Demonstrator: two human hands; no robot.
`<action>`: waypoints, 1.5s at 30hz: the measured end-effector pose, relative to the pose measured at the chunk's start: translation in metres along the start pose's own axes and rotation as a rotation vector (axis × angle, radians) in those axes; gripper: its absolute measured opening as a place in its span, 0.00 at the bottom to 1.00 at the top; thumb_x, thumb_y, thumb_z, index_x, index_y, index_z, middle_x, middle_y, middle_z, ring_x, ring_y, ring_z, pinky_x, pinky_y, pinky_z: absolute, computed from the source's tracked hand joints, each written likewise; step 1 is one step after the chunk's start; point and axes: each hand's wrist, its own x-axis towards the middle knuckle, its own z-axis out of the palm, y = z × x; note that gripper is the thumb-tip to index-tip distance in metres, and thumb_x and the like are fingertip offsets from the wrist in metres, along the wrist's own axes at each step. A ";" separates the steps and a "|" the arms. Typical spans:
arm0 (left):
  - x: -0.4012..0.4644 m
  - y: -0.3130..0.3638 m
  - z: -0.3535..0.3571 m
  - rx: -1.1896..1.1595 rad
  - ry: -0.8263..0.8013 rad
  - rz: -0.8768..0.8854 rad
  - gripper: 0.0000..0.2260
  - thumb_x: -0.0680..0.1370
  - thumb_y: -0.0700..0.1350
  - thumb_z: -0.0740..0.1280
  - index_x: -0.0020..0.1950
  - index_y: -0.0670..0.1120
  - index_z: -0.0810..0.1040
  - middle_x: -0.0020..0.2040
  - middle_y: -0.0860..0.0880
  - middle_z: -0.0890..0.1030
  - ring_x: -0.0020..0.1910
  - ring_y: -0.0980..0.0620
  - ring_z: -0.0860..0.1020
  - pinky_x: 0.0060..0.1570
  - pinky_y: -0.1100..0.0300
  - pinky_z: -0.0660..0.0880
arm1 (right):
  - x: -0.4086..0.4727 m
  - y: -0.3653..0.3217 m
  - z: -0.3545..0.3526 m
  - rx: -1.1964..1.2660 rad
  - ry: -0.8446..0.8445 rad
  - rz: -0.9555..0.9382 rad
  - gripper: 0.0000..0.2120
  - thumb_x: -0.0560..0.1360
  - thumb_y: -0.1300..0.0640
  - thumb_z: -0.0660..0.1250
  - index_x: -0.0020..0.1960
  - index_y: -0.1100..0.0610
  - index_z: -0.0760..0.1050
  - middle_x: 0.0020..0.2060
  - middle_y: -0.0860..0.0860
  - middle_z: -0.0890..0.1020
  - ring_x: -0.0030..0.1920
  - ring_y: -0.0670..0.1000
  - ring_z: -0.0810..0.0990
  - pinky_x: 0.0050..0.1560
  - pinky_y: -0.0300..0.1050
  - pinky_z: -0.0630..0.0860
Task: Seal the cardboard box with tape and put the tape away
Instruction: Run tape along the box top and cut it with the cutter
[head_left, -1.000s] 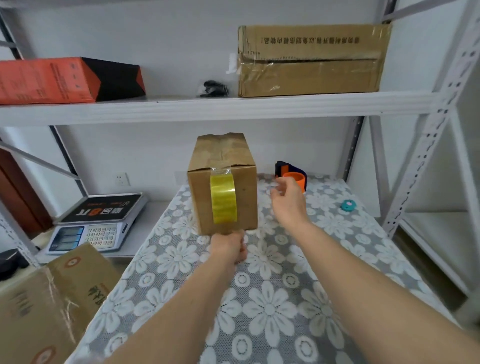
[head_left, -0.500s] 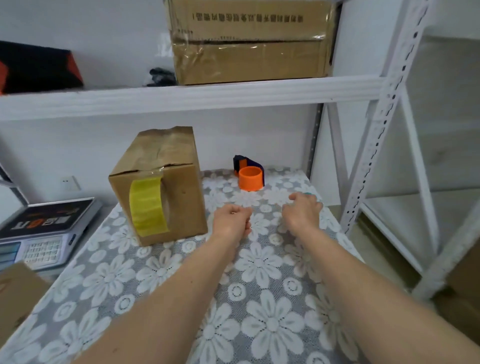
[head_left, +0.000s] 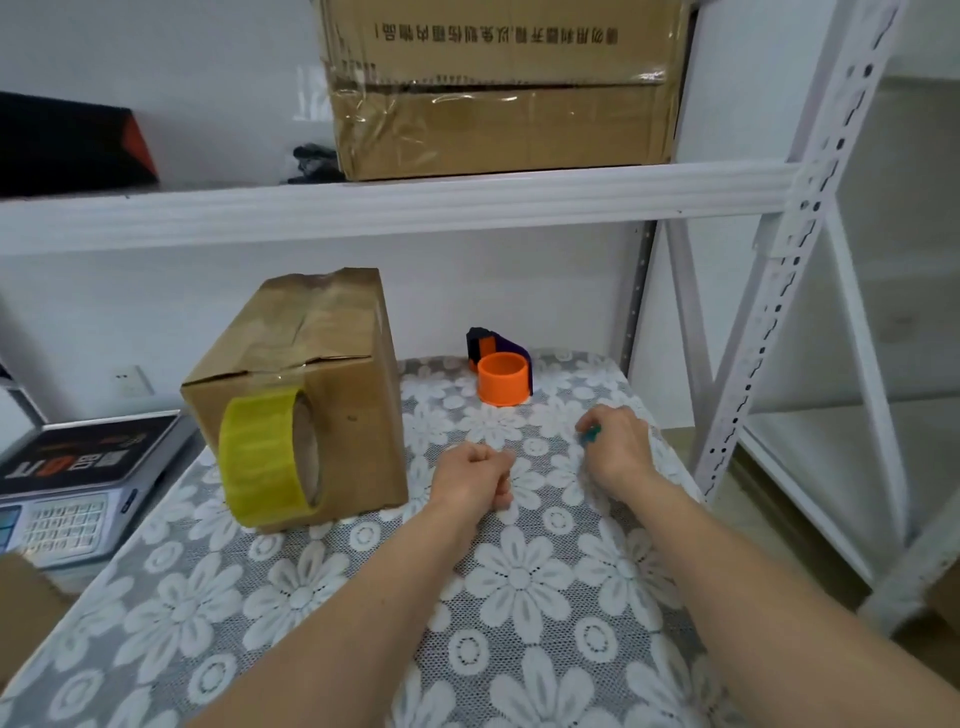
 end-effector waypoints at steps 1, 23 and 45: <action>-0.003 0.002 0.000 -0.016 -0.019 -0.013 0.04 0.76 0.39 0.67 0.42 0.41 0.75 0.36 0.45 0.77 0.34 0.49 0.75 0.42 0.54 0.81 | -0.007 -0.007 -0.001 0.108 -0.013 0.011 0.17 0.72 0.75 0.59 0.51 0.58 0.77 0.57 0.57 0.75 0.55 0.54 0.73 0.53 0.43 0.70; -0.114 0.022 -0.084 -0.232 0.083 0.177 0.08 0.75 0.38 0.69 0.53 0.43 0.82 0.51 0.43 0.83 0.49 0.47 0.83 0.41 0.60 0.81 | -0.178 -0.121 -0.003 1.082 -0.291 -0.016 0.10 0.80 0.63 0.59 0.54 0.55 0.78 0.53 0.58 0.82 0.56 0.55 0.82 0.60 0.53 0.77; -0.105 0.059 -0.176 -0.050 0.117 0.222 0.12 0.74 0.56 0.65 0.46 0.48 0.82 0.49 0.43 0.85 0.50 0.43 0.82 0.56 0.43 0.77 | -0.120 -0.246 -0.005 0.387 -0.070 -0.518 0.10 0.79 0.54 0.61 0.56 0.59 0.74 0.46 0.54 0.78 0.46 0.51 0.75 0.46 0.45 0.72</action>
